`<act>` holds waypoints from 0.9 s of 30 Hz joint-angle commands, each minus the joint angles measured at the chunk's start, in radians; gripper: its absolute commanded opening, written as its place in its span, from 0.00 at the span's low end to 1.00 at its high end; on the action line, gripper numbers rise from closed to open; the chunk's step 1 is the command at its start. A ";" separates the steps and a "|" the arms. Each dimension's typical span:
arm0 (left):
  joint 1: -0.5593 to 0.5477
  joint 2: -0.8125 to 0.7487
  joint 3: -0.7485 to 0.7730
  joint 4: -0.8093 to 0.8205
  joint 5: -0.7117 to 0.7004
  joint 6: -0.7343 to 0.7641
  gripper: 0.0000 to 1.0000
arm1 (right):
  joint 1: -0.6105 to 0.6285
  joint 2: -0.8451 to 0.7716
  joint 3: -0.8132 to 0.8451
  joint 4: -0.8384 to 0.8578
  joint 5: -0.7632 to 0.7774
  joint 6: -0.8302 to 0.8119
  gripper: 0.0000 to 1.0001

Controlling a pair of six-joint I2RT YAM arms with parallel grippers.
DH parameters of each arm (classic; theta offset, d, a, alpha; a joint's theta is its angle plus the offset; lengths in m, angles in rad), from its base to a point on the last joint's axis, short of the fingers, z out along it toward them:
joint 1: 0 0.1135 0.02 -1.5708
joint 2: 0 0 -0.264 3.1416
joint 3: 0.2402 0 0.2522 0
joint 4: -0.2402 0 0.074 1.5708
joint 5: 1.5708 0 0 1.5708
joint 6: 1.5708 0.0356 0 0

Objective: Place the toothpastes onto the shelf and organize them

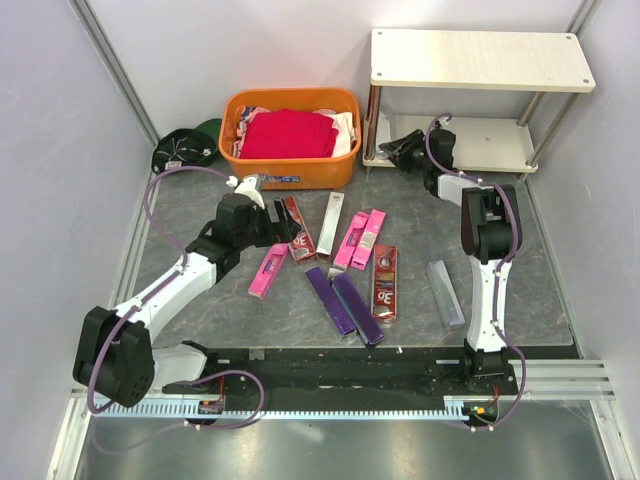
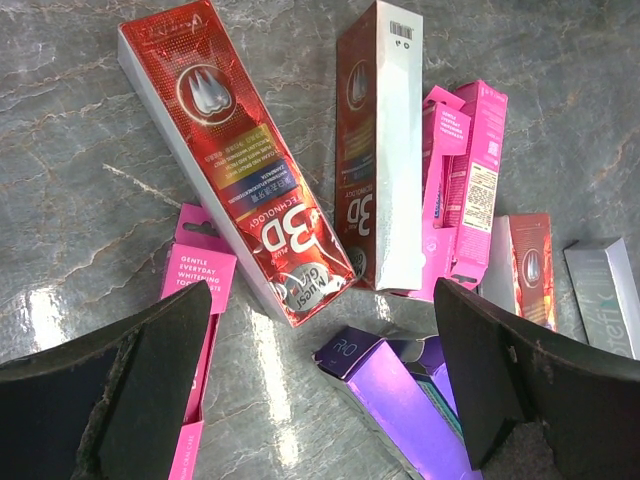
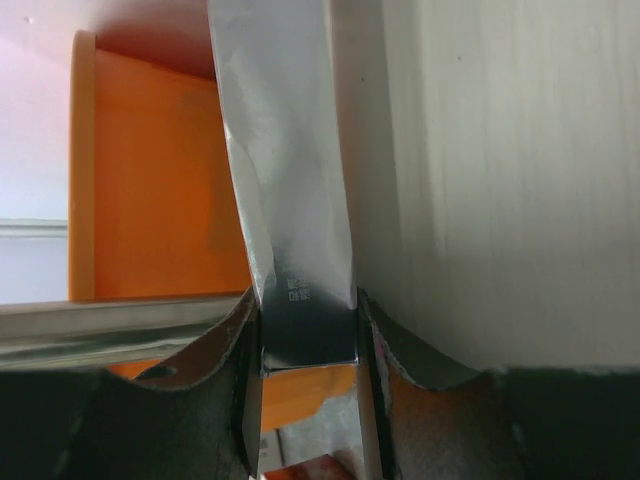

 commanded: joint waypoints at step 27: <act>0.002 0.025 -0.021 0.063 0.068 0.010 0.99 | 0.013 -0.206 -0.204 -0.076 0.164 -0.194 0.96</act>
